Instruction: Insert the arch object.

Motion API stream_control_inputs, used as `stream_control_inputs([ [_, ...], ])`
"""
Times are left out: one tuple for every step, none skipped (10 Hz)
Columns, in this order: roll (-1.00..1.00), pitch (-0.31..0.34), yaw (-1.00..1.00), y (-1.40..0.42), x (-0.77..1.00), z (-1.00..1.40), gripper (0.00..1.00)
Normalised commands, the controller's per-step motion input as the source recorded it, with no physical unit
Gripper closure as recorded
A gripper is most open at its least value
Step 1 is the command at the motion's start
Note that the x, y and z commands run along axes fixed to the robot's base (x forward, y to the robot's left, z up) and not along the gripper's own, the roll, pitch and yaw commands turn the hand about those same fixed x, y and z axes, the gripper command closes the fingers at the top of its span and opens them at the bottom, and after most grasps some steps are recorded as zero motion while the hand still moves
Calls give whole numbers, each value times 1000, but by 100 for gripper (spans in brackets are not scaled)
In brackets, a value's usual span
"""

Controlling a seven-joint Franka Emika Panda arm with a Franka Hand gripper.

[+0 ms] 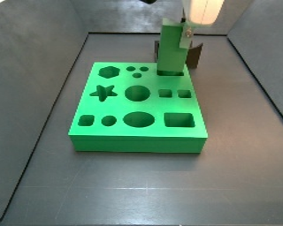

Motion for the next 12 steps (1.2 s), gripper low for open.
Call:
stream_control_inputs([
  [23, -3, 49, 0, 0, -249, 100],
  [11, -6, 37, 0, 0, -263, 100],
  [29, -3, 69, 20, 20, -269, 100],
  [50, 0, 66, 0, 123, -380, 100],
  [54, 0, 71, 0, 163, -380, 100],
  [66, 0, 97, 0, 274, -406, 100],
  [66, 0, 131, 0, 266, -411, 100],
  [41, 0, 26, 0, 126, -360, 100],
  [51, -124, 6, 0, 0, -571, 100],
  [39, -251, 54, 0, -54, -723, 100],
  [3, -204, 37, 0, -29, -637, 100],
  [-16, -106, 3, 0, 0, -383, 100],
])
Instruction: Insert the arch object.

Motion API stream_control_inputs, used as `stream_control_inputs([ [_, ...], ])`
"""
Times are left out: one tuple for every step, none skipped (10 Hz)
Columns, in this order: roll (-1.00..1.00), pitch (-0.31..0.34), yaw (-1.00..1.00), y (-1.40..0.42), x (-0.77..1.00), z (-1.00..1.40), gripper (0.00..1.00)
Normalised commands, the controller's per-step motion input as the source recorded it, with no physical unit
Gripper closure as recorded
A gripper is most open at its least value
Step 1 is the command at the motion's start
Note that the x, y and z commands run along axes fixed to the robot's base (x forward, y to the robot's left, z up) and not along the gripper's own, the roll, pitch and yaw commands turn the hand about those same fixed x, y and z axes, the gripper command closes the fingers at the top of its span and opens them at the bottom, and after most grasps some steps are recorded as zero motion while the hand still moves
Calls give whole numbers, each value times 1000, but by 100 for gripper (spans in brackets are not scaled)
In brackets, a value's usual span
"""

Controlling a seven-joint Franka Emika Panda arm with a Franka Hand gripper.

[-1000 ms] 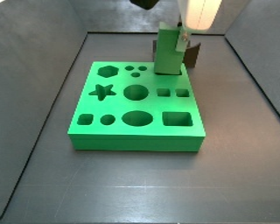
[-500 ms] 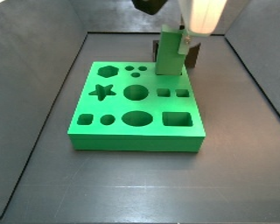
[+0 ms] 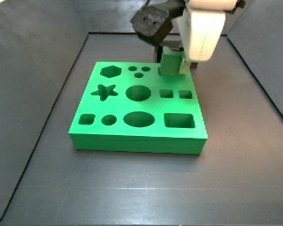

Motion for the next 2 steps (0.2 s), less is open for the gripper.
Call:
stream_control_inputs([
  [-114, -59, 0, 60, 0, -14, 100],
  [0, 0, 0, 0, 0, 0, 100],
])
